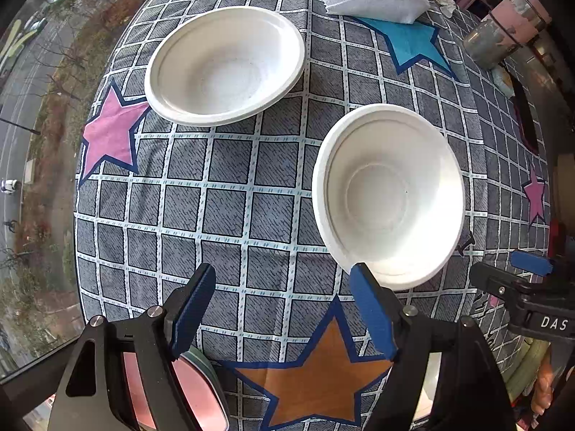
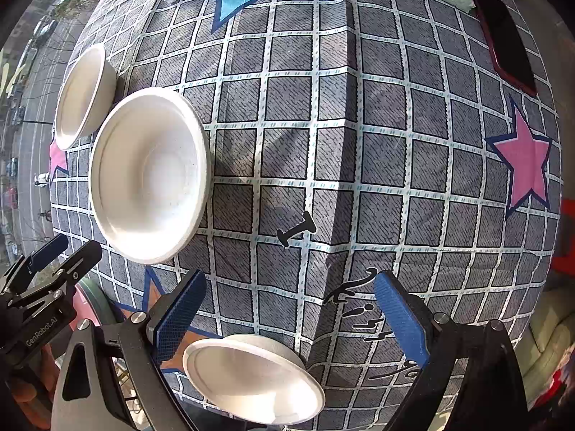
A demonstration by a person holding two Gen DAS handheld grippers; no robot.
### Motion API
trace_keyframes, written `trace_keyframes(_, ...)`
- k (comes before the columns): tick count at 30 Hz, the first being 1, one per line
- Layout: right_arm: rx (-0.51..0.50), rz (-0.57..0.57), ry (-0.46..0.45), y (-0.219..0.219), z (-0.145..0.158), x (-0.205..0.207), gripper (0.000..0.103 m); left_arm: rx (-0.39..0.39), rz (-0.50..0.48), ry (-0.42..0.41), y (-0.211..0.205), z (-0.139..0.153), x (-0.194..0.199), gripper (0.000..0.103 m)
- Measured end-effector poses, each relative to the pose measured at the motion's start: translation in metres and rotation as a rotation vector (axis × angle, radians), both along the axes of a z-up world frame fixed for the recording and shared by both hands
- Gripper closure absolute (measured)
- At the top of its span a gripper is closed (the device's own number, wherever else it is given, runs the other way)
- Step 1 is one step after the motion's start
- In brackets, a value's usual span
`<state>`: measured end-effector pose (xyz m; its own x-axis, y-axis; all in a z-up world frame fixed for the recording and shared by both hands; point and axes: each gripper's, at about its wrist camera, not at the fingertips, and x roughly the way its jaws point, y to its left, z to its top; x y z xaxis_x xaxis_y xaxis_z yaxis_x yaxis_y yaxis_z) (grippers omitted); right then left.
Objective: Organize plates and bowls
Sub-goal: 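Move both grippers to another white bowl and grasp its rim, then lift the second white bowl with both grippers and carry it toward the first bowl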
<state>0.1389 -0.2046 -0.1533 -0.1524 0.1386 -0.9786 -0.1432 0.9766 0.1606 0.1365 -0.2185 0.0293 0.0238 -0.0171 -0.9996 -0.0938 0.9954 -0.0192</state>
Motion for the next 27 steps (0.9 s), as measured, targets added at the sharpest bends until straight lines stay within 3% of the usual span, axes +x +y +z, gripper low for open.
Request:
trace_keyframes(10, -0.005, 0.072, 0.009, 0.025, -0.016, 0.040, 0.008, 0.038, 0.025, 0.013, 0.019, -0.017, 0.095, 0.023)
trace_keyframes(18, -0.011, 0.112, -0.013, 0.053, -0.027, 0.044, 0.008, 0.056, 0.033, 0.053, 0.023, -0.043, 0.143, 0.023)
trace_keyframes(20, -0.007, 0.107, -0.014, 0.057, -0.028, 0.045, 0.028, 0.037, 0.037, 0.059, 0.023, -0.049, 0.148, 0.023)
trace_keyframes(27, 0.087, 0.074, 0.017, 0.029, -0.026, 0.049, 0.048, 0.026, -0.027, 0.065, -0.001, -0.052, 0.183, 0.047)
